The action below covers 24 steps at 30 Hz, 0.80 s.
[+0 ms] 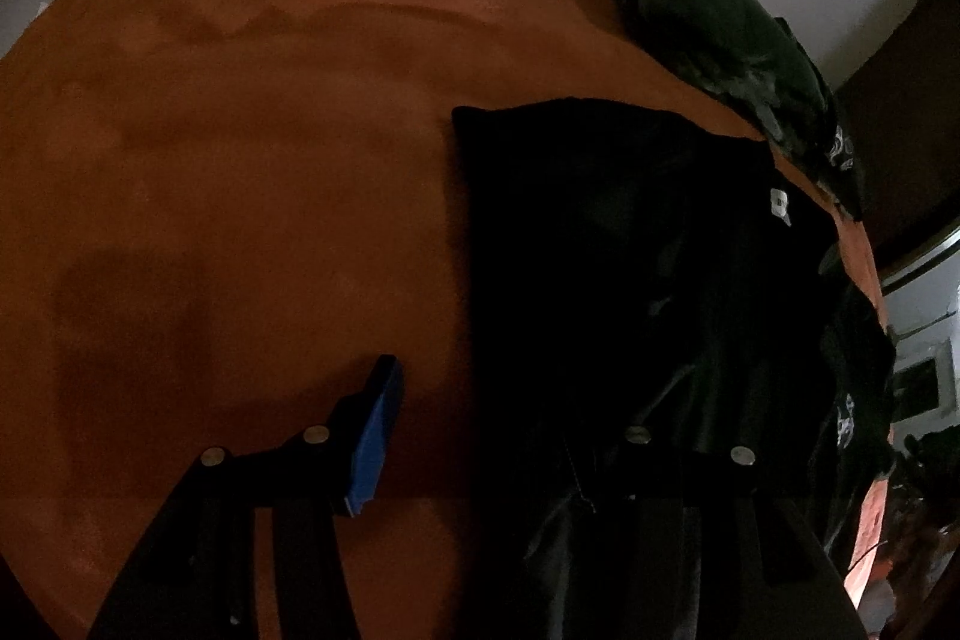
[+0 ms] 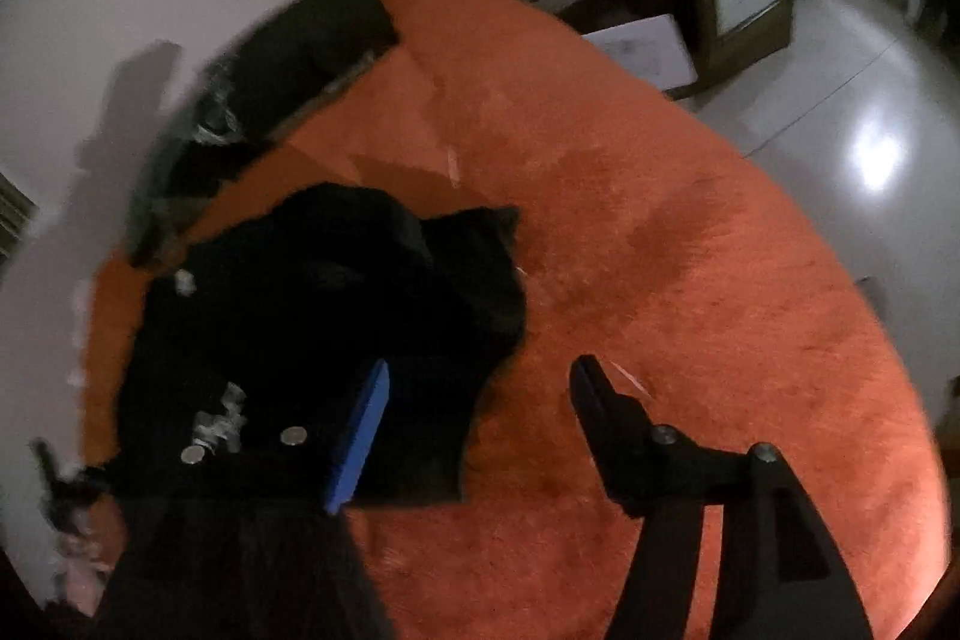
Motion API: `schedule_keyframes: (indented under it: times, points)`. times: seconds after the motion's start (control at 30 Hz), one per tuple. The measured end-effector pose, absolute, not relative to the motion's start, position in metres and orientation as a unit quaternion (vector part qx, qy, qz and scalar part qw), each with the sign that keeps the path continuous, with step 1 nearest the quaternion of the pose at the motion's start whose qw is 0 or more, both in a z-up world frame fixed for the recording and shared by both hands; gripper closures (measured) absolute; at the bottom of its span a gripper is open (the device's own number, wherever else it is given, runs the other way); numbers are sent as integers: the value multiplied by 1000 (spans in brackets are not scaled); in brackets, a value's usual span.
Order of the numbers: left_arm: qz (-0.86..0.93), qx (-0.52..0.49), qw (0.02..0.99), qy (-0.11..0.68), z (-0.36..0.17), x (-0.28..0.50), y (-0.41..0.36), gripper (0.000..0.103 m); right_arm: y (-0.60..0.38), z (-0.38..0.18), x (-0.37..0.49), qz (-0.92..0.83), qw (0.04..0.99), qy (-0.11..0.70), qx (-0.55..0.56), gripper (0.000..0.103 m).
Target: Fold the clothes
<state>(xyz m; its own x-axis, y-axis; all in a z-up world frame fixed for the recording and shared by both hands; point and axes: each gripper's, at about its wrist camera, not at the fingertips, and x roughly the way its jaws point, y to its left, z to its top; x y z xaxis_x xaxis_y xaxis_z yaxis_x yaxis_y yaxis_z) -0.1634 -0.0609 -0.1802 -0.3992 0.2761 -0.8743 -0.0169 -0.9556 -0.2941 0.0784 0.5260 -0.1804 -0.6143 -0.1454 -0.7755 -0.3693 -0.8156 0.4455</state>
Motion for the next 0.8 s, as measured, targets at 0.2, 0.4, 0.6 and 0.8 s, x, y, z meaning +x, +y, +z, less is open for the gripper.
schedule_keyframes:
  times: [0.2, 0.4, 0.6, 0.8]
  points:
    - [827, -544, 88, -112, -183, -164, -56, 47, 540, -188, 34, 842, 44, 323, -430, 41]
    - [827, -543, 88, -115, -185, -164, -56, 44, 555, -204, 0, 816, 78, 332, -466, 97]
    - [827, -541, 92, -118, -186, -162, -59, 43, 567, -180, 21, 832, 103, 355, -413, 98]
    - [827, -543, 90, -115, -188, -163, -58, 42, 574, -178, 11, 834, 93, 367, -402, 98]
